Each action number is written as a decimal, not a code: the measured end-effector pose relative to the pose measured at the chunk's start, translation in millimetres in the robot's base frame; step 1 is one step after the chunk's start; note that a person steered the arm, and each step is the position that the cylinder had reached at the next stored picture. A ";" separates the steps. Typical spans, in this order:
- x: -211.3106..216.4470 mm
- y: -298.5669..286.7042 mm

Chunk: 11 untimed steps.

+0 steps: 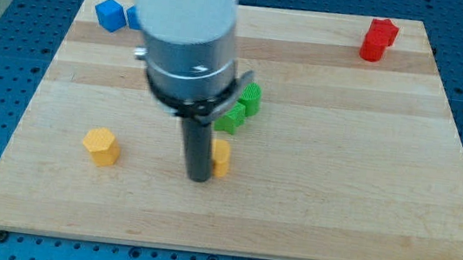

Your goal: Push the yellow heart towards the right center

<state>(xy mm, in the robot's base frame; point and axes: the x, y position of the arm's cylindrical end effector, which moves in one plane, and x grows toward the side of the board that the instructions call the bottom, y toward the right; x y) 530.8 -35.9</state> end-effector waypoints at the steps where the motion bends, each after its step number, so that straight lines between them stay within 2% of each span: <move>1: -19.0 31.9; 2: -41.1 63.1; 3: -50.9 67.5; 6: -51.1 12.4; 7: -66.7 12.9; 8: -87.8 31.6; 11: -84.5 125.5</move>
